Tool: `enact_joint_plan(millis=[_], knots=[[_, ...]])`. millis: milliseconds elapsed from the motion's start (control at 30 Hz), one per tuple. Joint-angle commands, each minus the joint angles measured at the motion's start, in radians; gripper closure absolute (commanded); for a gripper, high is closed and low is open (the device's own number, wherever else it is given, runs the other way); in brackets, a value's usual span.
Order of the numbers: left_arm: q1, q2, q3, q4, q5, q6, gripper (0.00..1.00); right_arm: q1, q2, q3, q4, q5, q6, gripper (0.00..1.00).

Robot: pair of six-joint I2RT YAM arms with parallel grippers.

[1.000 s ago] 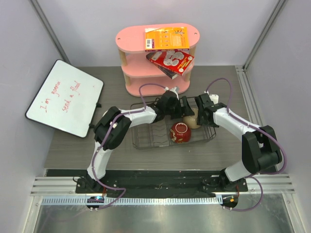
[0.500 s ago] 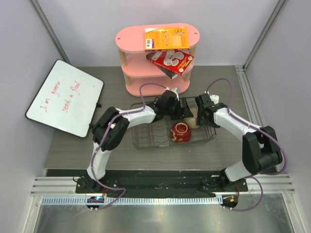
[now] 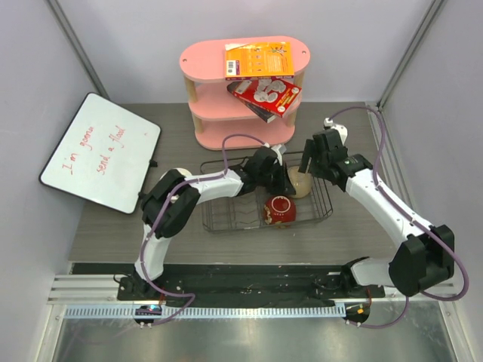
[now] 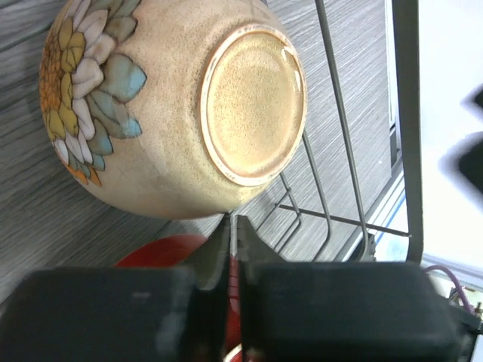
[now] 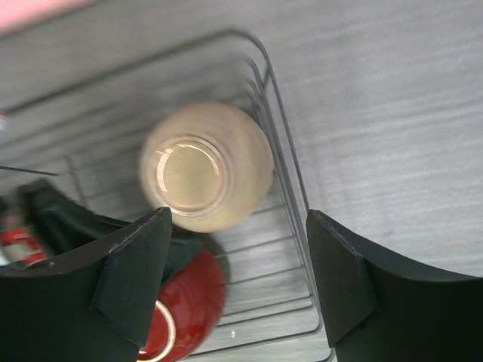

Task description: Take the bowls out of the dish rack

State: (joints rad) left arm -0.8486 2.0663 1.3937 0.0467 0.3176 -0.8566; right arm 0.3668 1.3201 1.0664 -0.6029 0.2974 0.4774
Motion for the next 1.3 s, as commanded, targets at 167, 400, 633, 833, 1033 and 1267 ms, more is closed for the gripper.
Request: enact_joint_plan(millis=[167, 400, 633, 833, 1033, 1267], knots=[[0.014, -0.097, -0.028, -0.070, -0.040, 0.021, 0.38, 0.009, 0.031, 0.030, 0.034, 0.074, -0.040, 0.22], [0.023, -0.161, -0.044, -0.077, -0.123, 0.030, 0.32, 0.008, 0.145, 0.024, 0.061, 0.143, -0.046, 0.25], [0.028, -0.107, -0.012, -0.053, -0.130, -0.018, 0.30, 0.008, 0.211, 0.015, 0.068, 0.137, -0.040, 0.68], [0.043, -0.089, -0.074, 0.036, -0.135, -0.085, 0.29, 0.007, 0.203, -0.014, 0.061, 0.121, -0.057, 0.81], [0.065, -0.144, -0.127, 0.088, -0.111, -0.085, 0.29, 0.008, 0.122, -0.017, 0.052, 0.125, -0.057, 0.74], [0.092, -0.156, -0.114, 0.100, -0.080, -0.087, 0.27, 0.008, -0.007, 0.009, 0.051, 0.117, -0.077, 0.33]])
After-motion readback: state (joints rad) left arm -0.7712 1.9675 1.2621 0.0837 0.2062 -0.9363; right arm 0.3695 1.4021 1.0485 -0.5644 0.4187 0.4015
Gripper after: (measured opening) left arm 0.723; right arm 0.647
